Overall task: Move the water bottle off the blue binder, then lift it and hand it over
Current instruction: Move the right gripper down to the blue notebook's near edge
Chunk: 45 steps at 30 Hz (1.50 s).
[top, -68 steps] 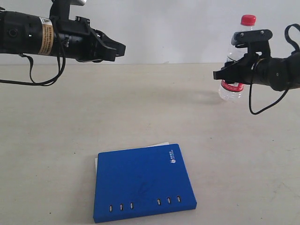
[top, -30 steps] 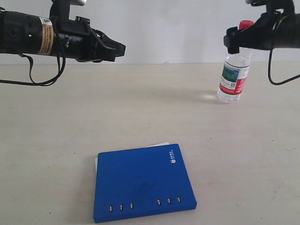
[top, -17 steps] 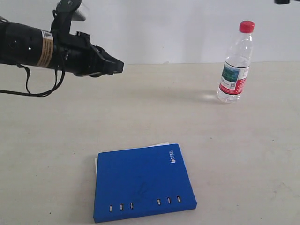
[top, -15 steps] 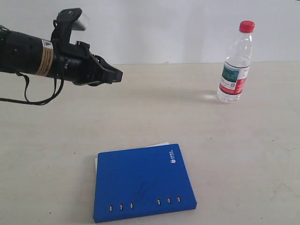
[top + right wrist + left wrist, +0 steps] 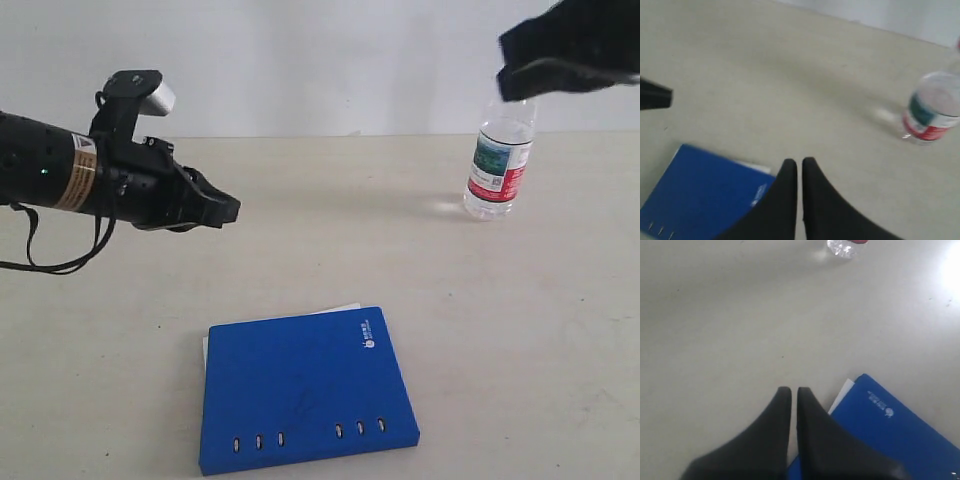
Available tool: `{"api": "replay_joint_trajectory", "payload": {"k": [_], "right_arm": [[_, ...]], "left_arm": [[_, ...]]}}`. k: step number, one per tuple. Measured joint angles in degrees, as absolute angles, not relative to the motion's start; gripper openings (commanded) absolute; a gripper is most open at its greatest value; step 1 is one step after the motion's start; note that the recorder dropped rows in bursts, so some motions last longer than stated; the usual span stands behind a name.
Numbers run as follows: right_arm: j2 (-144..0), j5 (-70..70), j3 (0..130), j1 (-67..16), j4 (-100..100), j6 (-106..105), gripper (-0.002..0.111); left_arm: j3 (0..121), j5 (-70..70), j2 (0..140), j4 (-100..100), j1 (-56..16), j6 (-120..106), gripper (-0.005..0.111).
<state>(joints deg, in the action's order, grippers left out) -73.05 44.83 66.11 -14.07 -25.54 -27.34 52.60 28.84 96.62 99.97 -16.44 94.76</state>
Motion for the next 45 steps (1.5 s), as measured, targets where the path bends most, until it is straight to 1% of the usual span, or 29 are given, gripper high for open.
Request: {"api": "replay_joint_trajectory", "payload": {"k": [2, 5, 9, 15, 18, 22, 24, 30, 40, 45], "right_arm": [[-73.1, 45.2, 61.7, -21.2, -26.1, -28.2, 0.000], [-74.6, 44.2, 55.5, -28.0, -26.2, -25.0, 0.000], [-78.8, 43.9, 51.6, -33.0, -26.1, -23.4, 0.000], [-87.1, 44.4, 50.8, -39.6, -24.8, -23.5, 0.000], [-92.6, 44.5, 50.8, -43.5, -22.6, -23.8, 0.000], [-93.4, 42.2, 49.9, -47.8, -19.7, -23.4, 0.000], [-94.6, 39.0, 47.9, -48.5, -15.7, -18.7, 0.000], [-98.9, 36.7, 47.3, -48.5, -7.6, -10.4, 0.000], [-99.4, 32.3, 47.9, -48.6, 26.1, 20.8, 0.000], [-99.5, 31.7, 48.9, -48.6, 32.8, 27.5, 0.000]], "left_arm": [[50.4, 23.0, 96.6, 100.0, -16.4, 94.8, 0.004], [49.3, 18.3, 96.7, 100.1, -16.4, 94.9, 0.004], [49.2, 17.7, 97.4, 100.1, -16.4, 95.8, 0.004], [49.2, 17.3, 100.1, 100.1, -16.4, 95.9, 0.004], [50.5, 21.6, 105.6, 100.1, -16.4, 95.9, 0.004], [52.3, 25.9, 110.3, 100.1, -16.4, 95.9, 0.004], [52.5, 26.4, 111.1, 100.1, -16.4, 96.0, 0.004], [51.3, 26.5, 111.5, 100.1, -16.4, 97.1, 0.004], [48.6, 27.4, 111.6, 99.2, -16.4, 100.2, 0.004], [47.7, 28.2, 111.6, 98.4, -16.4, 100.8, 0.004]]}}
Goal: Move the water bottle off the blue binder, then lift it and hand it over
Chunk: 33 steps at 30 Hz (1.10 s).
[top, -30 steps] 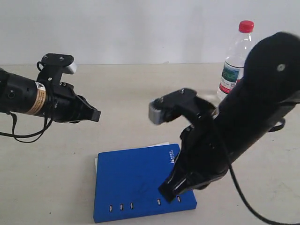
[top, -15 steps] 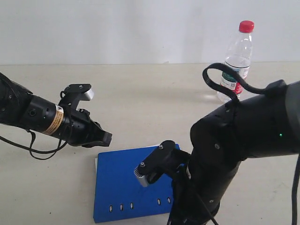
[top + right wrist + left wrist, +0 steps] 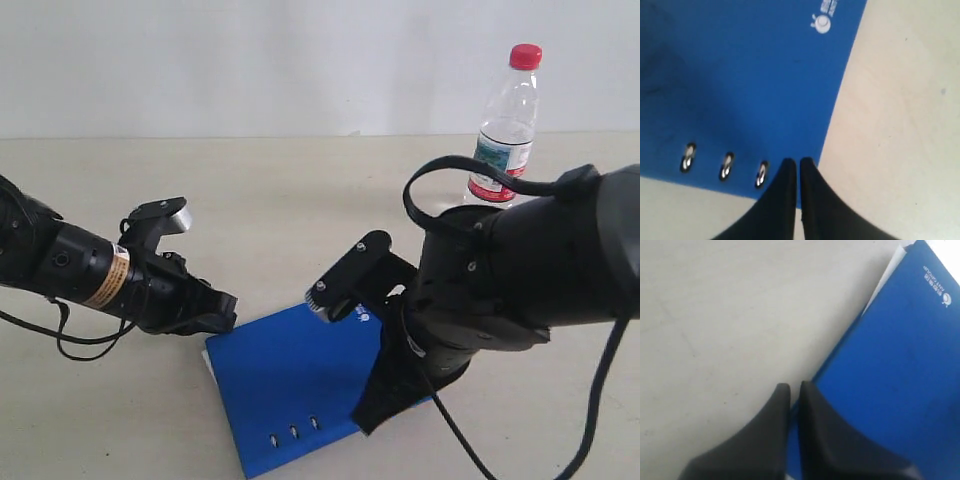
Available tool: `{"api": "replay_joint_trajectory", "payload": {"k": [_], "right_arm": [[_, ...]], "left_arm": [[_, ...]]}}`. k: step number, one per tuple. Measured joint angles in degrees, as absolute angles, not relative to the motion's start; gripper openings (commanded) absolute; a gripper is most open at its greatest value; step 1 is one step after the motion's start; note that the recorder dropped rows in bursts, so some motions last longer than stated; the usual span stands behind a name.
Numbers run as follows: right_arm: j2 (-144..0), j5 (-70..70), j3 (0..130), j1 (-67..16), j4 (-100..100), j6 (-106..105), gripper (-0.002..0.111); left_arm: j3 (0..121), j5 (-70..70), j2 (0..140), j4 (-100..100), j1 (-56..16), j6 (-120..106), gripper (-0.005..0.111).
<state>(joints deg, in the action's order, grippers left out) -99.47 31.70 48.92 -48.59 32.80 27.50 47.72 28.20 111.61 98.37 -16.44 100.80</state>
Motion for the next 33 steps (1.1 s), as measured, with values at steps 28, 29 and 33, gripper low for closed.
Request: {"api": "replay_joint_trajectory", "payload": {"k": [28, 29, 33], "right_arm": [[-103.7, 40.6, 49.6, -48.6, 27.2, 26.5, 0.000], [-104.2, 40.6, 49.6, -48.6, 28.2, 27.2, 0.000], [-106.0, 39.6, 52.2, -48.4, 33.2, 30.3, 0.000]], "left_arm": [[47.8, 27.3, 111.7, 99.4, -16.5, 105.0, 0.004], [47.6, 27.7, 111.7, 99.4, -16.5, 105.0, 0.004], [46.1, 31.1, 111.7, 99.4, -16.5, 105.2, 0.004]]}}
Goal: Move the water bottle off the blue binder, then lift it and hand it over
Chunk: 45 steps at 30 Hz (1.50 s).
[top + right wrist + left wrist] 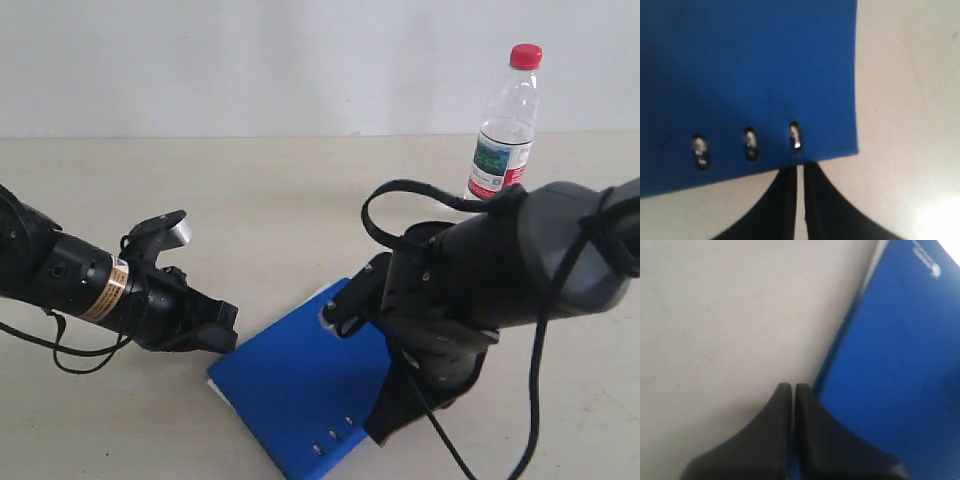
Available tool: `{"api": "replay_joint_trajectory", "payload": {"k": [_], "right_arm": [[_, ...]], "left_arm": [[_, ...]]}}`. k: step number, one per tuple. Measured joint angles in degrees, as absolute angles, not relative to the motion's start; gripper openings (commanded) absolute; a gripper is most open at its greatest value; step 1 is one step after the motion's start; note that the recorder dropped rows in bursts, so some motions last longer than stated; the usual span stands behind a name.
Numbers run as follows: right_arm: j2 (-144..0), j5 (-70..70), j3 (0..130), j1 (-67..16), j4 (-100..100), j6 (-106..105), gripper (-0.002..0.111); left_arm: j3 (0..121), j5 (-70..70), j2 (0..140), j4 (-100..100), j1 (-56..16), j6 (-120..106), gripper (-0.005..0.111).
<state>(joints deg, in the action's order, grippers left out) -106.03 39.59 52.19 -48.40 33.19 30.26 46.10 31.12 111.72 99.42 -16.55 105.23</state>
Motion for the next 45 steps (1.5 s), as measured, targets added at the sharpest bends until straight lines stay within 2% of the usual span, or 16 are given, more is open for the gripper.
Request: {"api": "replay_joint_trajectory", "payload": {"k": [7, 16, 19, 23, 25, 45], "right_arm": [[-106.3, 30.8, 57.3, -45.2, 33.6, 30.5, 0.000], [-104.1, 32.8, 57.7, -44.7, 32.4, 30.0, 0.000], [-101.9, 32.6, 57.7, -44.7, 31.8, 29.2, 0.000], [-99.8, 33.0, 57.7, -44.7, 30.2, 28.1, 0.000], [-99.6, 34.1, 57.7, -44.7, 28.7, 27.2, 0.000], [-99.9, 44.7, 57.3, -44.7, 26.7, 25.5, 0.000]], "left_arm": [[43.2, 36.9, 111.6, 99.2, -16.5, 105.3, 0.004], [44.1, 39.6, 111.7, 99.8, -16.0, 105.2, 0.005], [45.4, 44.1, 111.7, 99.8, -16.0, 104.8, 0.017], [47.3, 47.0, 111.7, 99.8, -16.0, 104.7, 0.043], [48.1, 47.3, 111.7, 99.8, -16.0, 104.7, 0.051], [50.5, 54.9, 111.7, 99.9, -16.0, 105.3, 0.052]]}}
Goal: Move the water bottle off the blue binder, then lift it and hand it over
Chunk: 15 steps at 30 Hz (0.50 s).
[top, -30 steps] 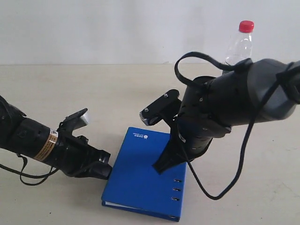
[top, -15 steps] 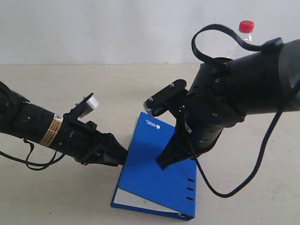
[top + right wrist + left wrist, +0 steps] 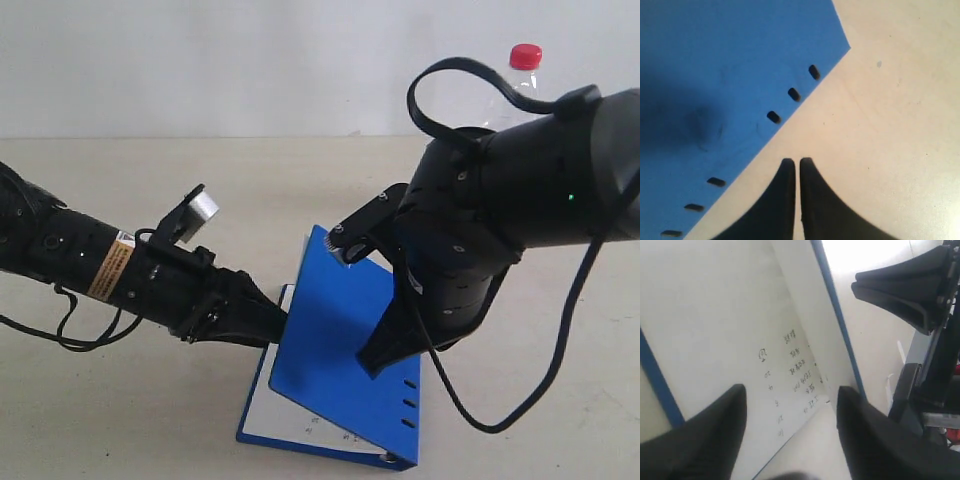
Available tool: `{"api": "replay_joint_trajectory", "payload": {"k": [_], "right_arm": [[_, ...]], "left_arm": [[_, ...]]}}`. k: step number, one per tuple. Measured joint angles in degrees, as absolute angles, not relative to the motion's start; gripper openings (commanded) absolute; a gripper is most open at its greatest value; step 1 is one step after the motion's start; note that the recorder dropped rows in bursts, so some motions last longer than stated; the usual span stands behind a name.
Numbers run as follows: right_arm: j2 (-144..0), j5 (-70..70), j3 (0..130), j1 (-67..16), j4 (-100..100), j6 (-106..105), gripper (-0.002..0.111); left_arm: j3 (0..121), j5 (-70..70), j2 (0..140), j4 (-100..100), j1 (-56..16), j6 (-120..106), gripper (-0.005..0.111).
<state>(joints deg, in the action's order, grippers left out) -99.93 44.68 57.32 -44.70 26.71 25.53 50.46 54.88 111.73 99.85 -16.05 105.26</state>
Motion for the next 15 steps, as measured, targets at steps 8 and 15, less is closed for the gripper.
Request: {"api": "replay_joint_trajectory", "payload": {"k": [8, 15], "right_arm": [[-99.9, 45.8, 57.1, -44.7, 27.3, 25.5, 0.000], [-99.9, 45.9, 57.1, -44.7, 27.6, 25.5, 0.000]], "left_arm": [[52.5, 62.1, 111.7, 100.0, -14.3, 105.3, 0.052], [53.1, 62.0, 111.8, 100.0, -13.2, 105.3, 0.052]]}}
